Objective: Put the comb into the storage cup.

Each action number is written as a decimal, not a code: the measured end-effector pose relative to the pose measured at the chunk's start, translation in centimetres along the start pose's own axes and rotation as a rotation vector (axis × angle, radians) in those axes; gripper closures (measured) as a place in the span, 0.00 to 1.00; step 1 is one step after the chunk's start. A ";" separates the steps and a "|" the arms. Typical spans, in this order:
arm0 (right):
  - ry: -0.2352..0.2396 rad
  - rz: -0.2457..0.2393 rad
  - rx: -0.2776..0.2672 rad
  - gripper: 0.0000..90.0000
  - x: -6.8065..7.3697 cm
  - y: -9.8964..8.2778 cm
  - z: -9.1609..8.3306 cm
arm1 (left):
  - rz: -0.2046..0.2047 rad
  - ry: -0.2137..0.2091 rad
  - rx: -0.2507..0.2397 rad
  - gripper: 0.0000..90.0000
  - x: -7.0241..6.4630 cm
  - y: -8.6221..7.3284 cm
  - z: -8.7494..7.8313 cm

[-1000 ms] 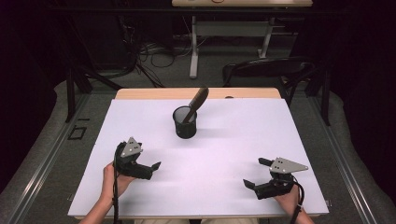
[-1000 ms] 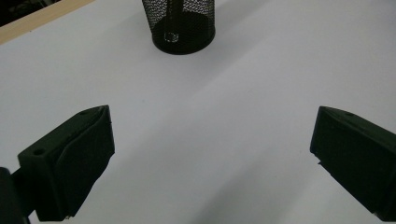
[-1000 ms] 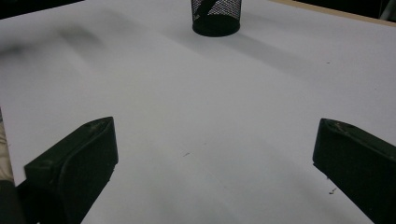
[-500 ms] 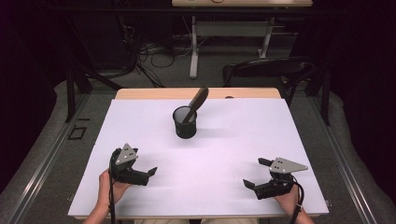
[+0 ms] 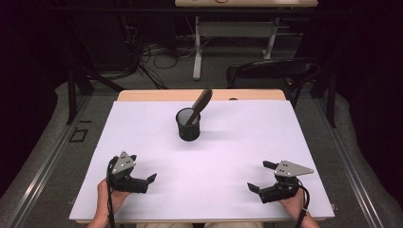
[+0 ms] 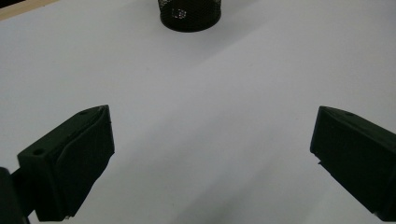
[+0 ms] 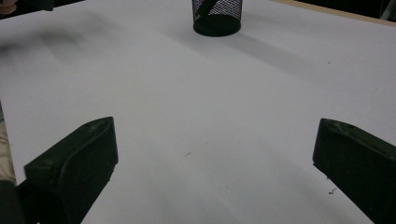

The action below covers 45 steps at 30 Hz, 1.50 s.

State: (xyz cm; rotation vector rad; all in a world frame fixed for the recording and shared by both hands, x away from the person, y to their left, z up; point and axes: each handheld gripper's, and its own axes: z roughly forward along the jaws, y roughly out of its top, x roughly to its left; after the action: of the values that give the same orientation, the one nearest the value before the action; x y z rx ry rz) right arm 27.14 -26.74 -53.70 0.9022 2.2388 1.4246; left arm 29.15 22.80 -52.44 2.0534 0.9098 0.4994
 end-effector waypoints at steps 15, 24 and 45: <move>0.002 0.002 -0.001 0.00 0.0 0.0 0.0 | 0.011 0.036 -0.063 0.00 -0.6 -1.2 -0.8; 0.003 0.002 -0.004 0.00 0.0 0.0 0.0 | -0.005 0.033 -0.063 0.00 -0.9 -2.1 -0.9; 0.008 -0.003 0.017 0.00 0.2 0.0 0.2 | -0.003 0.032 -0.043 0.00 -1.1 -2.8 -0.9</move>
State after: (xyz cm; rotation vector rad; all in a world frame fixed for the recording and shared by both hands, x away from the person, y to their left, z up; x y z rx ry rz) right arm 27.06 -26.47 -53.81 0.8995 2.2603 1.4127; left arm 26.66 23.62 -54.22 2.0103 0.9133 0.5468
